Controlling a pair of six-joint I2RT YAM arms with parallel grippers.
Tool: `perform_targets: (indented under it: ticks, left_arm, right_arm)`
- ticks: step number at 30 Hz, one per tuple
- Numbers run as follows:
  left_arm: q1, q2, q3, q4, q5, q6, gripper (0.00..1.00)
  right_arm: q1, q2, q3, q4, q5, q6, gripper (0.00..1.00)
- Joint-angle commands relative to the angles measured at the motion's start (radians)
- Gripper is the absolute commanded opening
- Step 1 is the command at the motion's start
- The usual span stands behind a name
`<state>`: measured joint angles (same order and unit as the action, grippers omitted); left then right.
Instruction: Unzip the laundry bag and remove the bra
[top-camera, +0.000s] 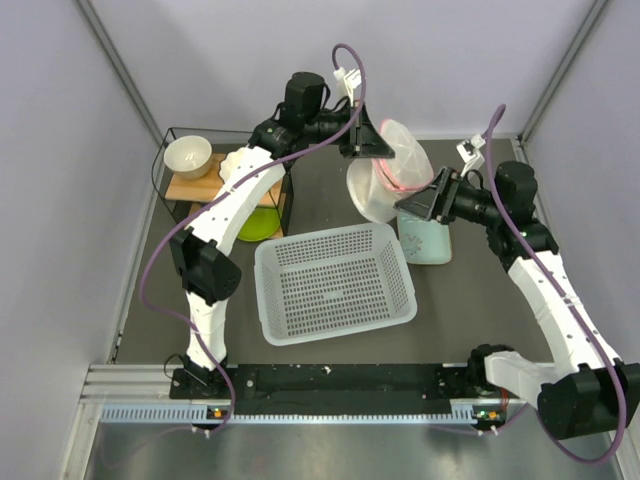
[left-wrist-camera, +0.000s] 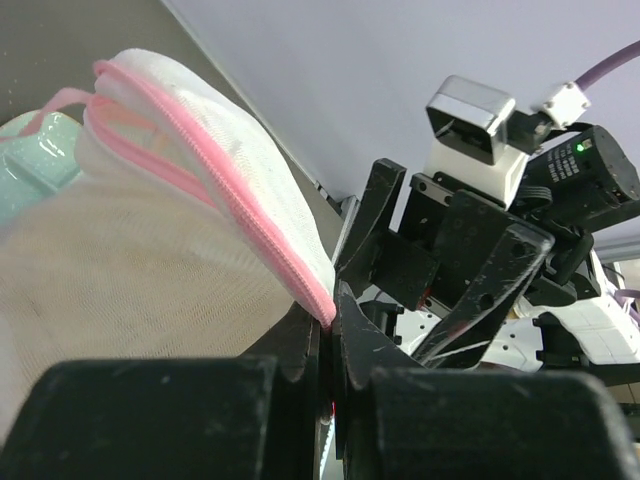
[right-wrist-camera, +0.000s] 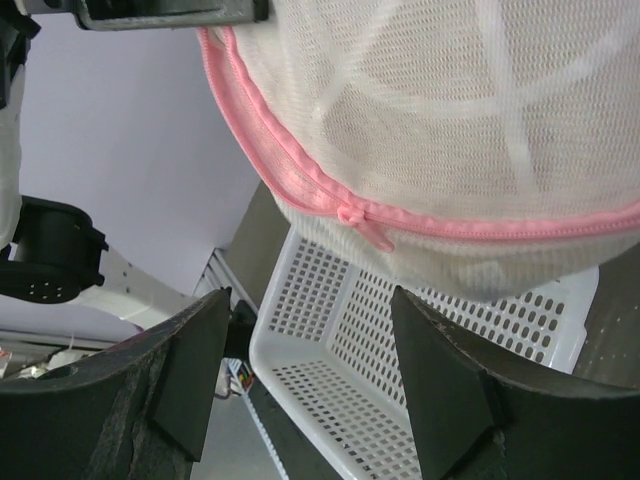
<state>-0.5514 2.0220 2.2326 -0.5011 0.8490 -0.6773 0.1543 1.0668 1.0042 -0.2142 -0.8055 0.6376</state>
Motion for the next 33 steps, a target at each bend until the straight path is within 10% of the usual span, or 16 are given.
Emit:
perform_targets:
  ticks: [1, 21, 33]
  left_arm:
    - [-0.005, -0.055, 0.010, 0.033, 0.027, 0.015, 0.00]
    - [-0.027, -0.074, 0.010, 0.035, 0.001, 0.010, 0.00]
    - [-0.024, -0.072, 0.012, 0.044, 0.004, 0.002, 0.00]
  right_arm:
    - [0.002, -0.025, 0.065, 0.052, -0.001, 0.004, 0.67]
    - [0.001, 0.042, 0.048, 0.171, 0.003, 0.054, 0.56]
    - [0.001, 0.022, 0.013, 0.145, 0.075, 0.043, 0.19]
